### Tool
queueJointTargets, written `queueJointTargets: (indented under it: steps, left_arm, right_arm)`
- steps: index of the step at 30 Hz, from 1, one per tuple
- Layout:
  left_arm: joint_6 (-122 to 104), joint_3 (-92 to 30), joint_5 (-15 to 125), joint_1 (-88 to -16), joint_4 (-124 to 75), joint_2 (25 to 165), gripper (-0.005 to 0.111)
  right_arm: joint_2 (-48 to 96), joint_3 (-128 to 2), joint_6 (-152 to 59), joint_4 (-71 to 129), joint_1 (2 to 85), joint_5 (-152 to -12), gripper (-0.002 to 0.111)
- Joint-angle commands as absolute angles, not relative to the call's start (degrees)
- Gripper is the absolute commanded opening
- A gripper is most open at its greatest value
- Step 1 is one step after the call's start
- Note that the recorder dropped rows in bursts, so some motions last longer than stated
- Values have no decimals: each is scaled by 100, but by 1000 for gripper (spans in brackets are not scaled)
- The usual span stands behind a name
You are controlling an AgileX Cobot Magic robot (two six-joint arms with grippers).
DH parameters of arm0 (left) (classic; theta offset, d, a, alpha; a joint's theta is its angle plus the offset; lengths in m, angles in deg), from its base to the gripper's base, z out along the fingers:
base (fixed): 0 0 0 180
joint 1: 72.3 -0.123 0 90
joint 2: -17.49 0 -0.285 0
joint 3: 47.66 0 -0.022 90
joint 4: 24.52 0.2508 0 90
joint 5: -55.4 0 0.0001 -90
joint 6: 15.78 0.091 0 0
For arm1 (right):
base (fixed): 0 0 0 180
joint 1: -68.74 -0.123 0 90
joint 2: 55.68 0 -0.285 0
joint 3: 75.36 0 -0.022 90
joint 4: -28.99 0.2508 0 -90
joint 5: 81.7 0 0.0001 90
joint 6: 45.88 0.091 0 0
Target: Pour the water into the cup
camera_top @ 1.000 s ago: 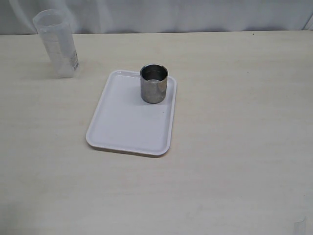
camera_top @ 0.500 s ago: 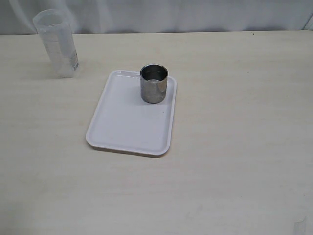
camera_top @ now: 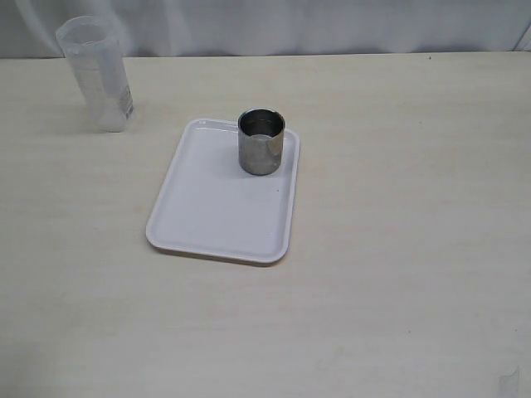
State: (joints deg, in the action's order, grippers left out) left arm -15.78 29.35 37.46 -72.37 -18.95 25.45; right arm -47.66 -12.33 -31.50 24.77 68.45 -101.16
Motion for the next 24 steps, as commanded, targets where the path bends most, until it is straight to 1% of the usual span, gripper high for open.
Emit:
queueJointTargets:
  steps: [1,16,24]
  left_arm:
    - [-1578,2956,3752,-7255,-1914,2528,0]
    - [-1578,2956,3752,-7255,-1914,2528,0]
    - [-1578,2956,3752,-7255,-1914,2528,0]
  right_arm:
    - [-4789,-1209,-3160,2511,6851,-10082,110]
    - [-4789,-1199,-3355,2511,6851,-10082,110]
    - [-4789,-964,-3528,1656,6851,-10082,110]
